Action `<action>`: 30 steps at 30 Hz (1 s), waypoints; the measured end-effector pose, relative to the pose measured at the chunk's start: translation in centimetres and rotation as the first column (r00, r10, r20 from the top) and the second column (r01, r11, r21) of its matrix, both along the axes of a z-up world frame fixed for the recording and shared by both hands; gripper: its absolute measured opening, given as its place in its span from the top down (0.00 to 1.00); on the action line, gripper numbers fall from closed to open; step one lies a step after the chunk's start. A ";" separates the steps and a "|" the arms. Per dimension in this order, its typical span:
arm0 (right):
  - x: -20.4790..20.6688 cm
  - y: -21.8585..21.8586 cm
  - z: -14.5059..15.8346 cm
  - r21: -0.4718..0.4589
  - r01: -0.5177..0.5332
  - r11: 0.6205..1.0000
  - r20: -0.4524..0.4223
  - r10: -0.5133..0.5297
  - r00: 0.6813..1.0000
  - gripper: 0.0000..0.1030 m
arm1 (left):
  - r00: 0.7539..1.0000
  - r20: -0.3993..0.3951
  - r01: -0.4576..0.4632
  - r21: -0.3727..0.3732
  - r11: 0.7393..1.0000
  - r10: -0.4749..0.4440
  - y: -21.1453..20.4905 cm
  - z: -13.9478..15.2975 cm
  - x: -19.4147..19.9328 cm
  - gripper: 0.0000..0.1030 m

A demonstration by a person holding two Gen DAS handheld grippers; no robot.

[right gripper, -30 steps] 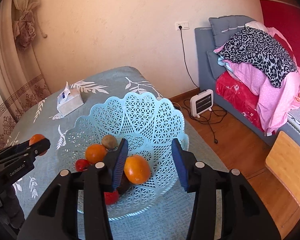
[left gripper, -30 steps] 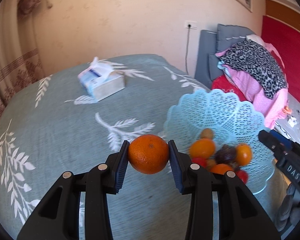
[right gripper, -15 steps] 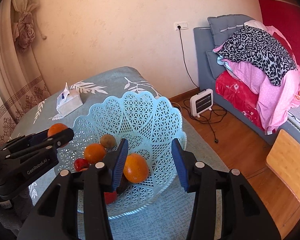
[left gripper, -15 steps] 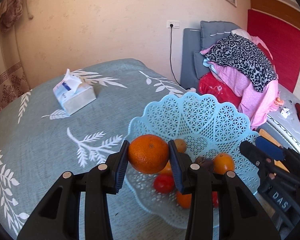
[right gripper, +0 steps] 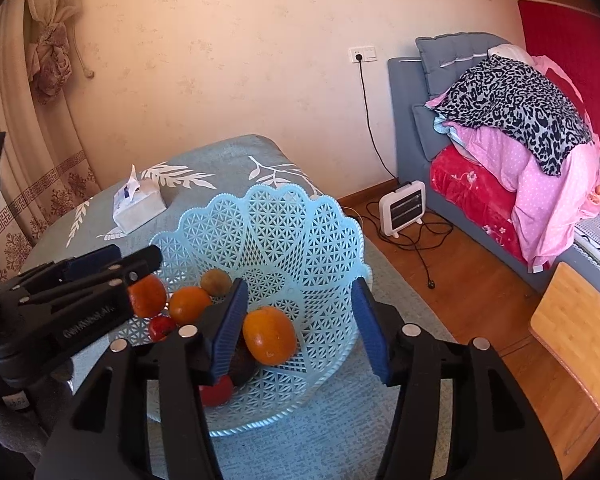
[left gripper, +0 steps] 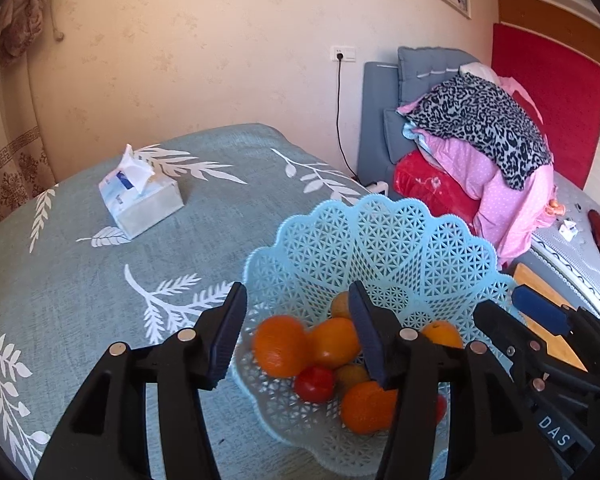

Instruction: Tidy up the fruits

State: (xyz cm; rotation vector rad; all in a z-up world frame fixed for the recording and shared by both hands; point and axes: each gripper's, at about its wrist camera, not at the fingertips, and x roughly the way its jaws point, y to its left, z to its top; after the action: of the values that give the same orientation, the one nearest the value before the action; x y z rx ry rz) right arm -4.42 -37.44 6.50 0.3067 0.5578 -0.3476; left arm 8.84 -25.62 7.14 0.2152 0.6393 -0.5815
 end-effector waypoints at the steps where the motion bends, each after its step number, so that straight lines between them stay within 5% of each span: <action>1: -0.1 0.1 0.1 -0.002 0.001 1.000 0.000 -0.001 1.000 0.45 | 1.000 0.000 -0.005 -0.006 1.000 0.005 0.3 0.1 0.0 0.44; 4: -0.5 0.1 0.3 -0.008 0.007 1.000 0.002 -0.007 1.000 0.45 | 0.999 0.010 -0.031 -0.026 0.999 0.031 1.5 0.5 0.0 0.32; 8: -0.9 0.3 0.6 -0.012 0.003 1.000 0.001 -0.003 1.000 0.44 | 0.998 0.012 -0.061 -0.041 0.997 0.061 3.0 0.8 -0.1 0.29; 16: -1.6 1.8 0.7 -0.032 -0.039 0.999 -0.014 0.038 0.999 0.27 | 0.992 0.022 -0.121 -0.044 0.992 0.122 5.9 0.6 -1.3 0.12; 30: -2.6 3.8 0.4 -0.054 -0.055 0.997 -0.039 0.053 0.998 0.14 | 0.985 0.077 -0.155 -0.007 0.988 0.155 7.3 -0.4 -4.3 0.05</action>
State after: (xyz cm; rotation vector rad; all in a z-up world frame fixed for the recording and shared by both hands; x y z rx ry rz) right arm -6.98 -33.68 6.93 0.2317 0.5913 -0.3162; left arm 4.55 -18.31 6.69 0.1844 0.5752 -0.4221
